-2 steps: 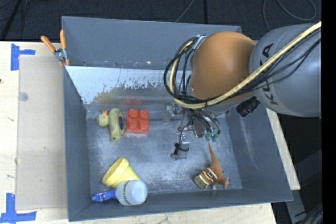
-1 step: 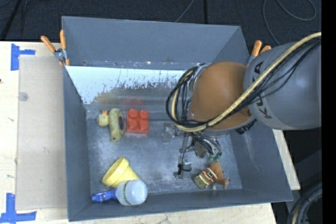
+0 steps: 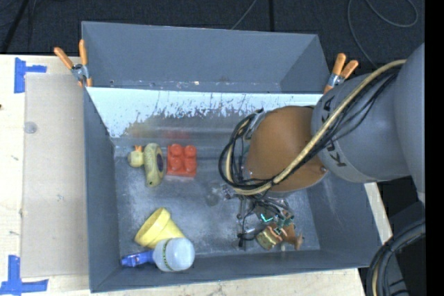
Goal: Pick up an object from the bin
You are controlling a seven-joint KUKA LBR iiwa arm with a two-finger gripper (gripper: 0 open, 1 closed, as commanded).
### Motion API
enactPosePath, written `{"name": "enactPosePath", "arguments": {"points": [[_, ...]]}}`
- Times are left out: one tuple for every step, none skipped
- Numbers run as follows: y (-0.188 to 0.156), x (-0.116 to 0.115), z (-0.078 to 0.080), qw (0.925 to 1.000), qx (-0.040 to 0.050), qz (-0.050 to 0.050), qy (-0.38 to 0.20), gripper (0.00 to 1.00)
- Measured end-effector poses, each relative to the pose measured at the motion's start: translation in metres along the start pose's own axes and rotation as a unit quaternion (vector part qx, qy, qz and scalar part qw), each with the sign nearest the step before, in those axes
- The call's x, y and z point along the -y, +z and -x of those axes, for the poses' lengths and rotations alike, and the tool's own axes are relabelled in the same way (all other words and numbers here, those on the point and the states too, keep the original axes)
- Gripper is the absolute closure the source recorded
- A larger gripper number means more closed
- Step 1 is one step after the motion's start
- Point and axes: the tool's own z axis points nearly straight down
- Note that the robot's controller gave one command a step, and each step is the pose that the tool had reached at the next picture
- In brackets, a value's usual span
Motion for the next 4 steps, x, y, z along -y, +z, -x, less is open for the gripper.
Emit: {"name": "enactPosePath", "arguments": {"points": [[0.019, 0.002, -0.006, 0.9999, -0.0025, 0.001, -0.011, 0.0], [-0.021, 0.006, 0.015, 0.9998, -0.0045, 0.002, -0.021, 0.0], [-0.06, 0.036, 0.033, 0.997, 0.0013, 0.001, -0.077, 0.0], [-0.073, 0.075, 0.06, 0.9823, -0.003, 0.002, -0.187, 0.0]]}}
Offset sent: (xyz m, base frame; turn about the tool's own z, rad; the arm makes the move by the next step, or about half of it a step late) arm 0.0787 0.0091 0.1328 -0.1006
